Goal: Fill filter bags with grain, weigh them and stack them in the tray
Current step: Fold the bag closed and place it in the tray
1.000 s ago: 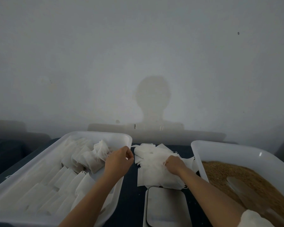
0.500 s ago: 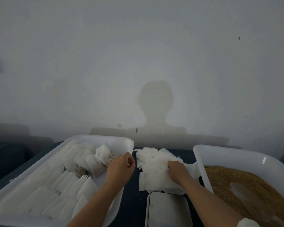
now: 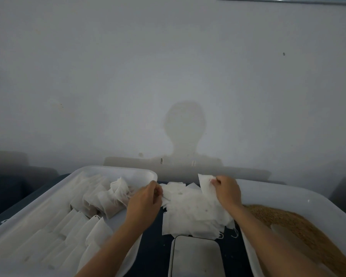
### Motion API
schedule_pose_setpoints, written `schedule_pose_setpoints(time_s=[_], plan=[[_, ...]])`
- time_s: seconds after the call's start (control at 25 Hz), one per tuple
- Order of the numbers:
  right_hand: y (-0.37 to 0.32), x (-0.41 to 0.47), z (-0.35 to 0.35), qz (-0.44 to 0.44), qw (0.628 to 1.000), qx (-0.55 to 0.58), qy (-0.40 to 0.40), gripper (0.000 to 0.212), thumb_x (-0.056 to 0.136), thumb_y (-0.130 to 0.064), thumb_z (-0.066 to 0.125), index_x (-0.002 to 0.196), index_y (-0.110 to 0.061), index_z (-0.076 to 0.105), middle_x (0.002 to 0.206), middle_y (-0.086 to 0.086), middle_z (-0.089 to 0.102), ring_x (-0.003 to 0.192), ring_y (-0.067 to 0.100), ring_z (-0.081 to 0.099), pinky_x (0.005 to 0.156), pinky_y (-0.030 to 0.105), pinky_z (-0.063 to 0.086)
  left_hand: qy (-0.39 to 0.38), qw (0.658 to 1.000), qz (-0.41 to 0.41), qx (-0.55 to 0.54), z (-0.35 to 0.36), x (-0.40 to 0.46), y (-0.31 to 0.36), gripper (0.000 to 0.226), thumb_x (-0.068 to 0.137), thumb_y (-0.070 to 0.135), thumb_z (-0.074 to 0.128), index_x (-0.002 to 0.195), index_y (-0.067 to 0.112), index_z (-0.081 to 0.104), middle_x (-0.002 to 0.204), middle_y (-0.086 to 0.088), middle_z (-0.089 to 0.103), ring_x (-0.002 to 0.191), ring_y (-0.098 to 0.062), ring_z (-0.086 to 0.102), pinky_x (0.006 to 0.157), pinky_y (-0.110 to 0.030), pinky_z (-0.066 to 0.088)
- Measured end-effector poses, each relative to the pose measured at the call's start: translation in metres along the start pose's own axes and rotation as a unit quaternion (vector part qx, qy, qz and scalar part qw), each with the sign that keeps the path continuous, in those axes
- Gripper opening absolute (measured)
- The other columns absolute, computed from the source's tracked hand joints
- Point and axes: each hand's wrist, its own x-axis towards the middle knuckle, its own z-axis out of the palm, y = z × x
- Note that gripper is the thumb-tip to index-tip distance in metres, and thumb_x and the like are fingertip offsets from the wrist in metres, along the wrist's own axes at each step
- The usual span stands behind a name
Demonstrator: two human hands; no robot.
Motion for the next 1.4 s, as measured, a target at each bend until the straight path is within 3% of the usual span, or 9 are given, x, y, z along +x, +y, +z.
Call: schedule_pose_setpoints(time_s=[0.12,0.2,0.36,0.6,0.72,0.92,1.0,1.16,1.4], plan=[[0.009,0.005,-0.056,0.016,0.996,0.091,-0.002,0.037,0.093,-0.023,0.059,0.063,-0.002,0.053,0.055,0.010,0.052,0.049,0.019,0.047,0.051,0.032,0.038,-0.045,0.994,0.050,-0.085,0.005,-0.001,0.048,0.010,0.090,0.019,0.058,0.093,0.026,0.052,0.087,0.018,0.058,0.075,0.003,0.056,0.064,-0.012,0.042],[0.027,-0.007,-0.086,0.034,0.991,0.132,0.000,0.034,0.092,-0.023,0.062,0.067,-0.001,0.056,0.054,0.008,0.057,0.047,0.017,0.051,0.054,0.032,0.044,-0.121,0.977,0.078,-0.155,0.023,-0.008,0.088,0.010,0.090,0.024,0.059,0.092,0.030,0.051,0.090,0.019,0.059,0.082,0.002,0.059,0.072,-0.013,0.046],[0.080,-0.055,-0.117,0.066,0.988,0.140,-0.016,0.031,0.091,-0.032,0.062,0.075,-0.005,0.064,0.071,0.010,0.066,0.067,0.025,0.063,0.062,0.038,0.053,-0.239,0.941,0.099,-0.220,0.080,-0.026,0.162,0.011,0.092,0.034,0.057,0.100,0.028,0.054,0.100,0.015,0.060,0.092,-0.002,0.058,0.081,-0.017,0.049],[0.137,-0.088,-0.149,0.123,0.973,0.162,-0.106,0.025,0.090,-0.028,0.063,0.071,-0.014,0.071,0.068,0.007,0.068,0.067,0.024,0.065,0.068,0.041,0.053,-0.336,0.896,0.113,-0.266,0.144,-0.047,0.225,0.026,0.089,0.040,0.061,0.108,0.023,0.057,0.106,0.008,0.064,0.092,-0.006,0.061,0.083,-0.020,0.051],[0.144,-0.100,-0.157,0.172,0.950,0.239,-0.104,0.019,0.087,-0.035,0.062,0.081,-0.023,0.075,0.079,0.004,0.073,0.071,0.024,0.070,0.062,0.037,0.057,-0.342,0.890,0.144,-0.264,0.154,-0.050,0.239,0.039,0.083,0.047,0.065,0.113,0.022,0.059,0.104,0.007,0.064,0.083,0.002,0.057,0.071,-0.007,0.043],[0.137,-0.107,-0.161,0.156,0.922,0.311,-0.169,0.030,0.088,-0.036,0.058,0.085,-0.010,0.073,0.079,0.010,0.069,0.068,0.019,0.064,0.059,0.028,0.049,-0.323,0.891,0.108,-0.299,0.161,-0.052,0.233,0.023,0.091,0.029,0.057,0.100,0.008,0.062,0.099,-0.006,0.065,0.088,-0.016,0.061,0.080,-0.029,0.048],[0.135,-0.106,-0.162,0.171,0.903,0.355,-0.173,0.025,0.089,-0.025,0.058,0.091,-0.003,0.070,0.085,0.018,0.064,0.075,0.029,0.058,0.063,0.033,0.046,-0.322,0.876,0.095,-0.346,0.157,-0.053,0.231,0.017,0.094,0.021,0.055,0.093,0.006,0.063,0.091,-0.006,0.067,0.081,-0.014,0.063,0.078,-0.027,0.049],[0.134,-0.106,-0.163,0.182,0.880,0.398,-0.185,0.046,0.080,-0.031,0.062,0.103,0.010,0.062,0.088,0.019,0.061,0.076,0.027,0.057,0.068,0.036,0.047,-0.312,0.882,0.084,-0.344,0.156,-0.054,0.232,0.020,0.094,0.018,0.054,0.080,0.006,0.061,0.079,-0.004,0.063,0.070,-0.012,0.058,0.070,-0.029,0.047],[0.141,-0.105,-0.163,0.177,0.883,0.377,-0.215,0.018,0.093,-0.014,0.054,0.091,0.003,0.059,0.082,0.014,0.061,0.071,0.023,0.060,0.067,0.035,0.048,-0.312,0.894,0.074,-0.314,0.158,-0.056,0.231,0.019,0.093,0.013,0.047,0.086,0.002,0.060,0.090,-0.015,0.063,0.075,-0.022,0.057,0.072,-0.039,0.047]])
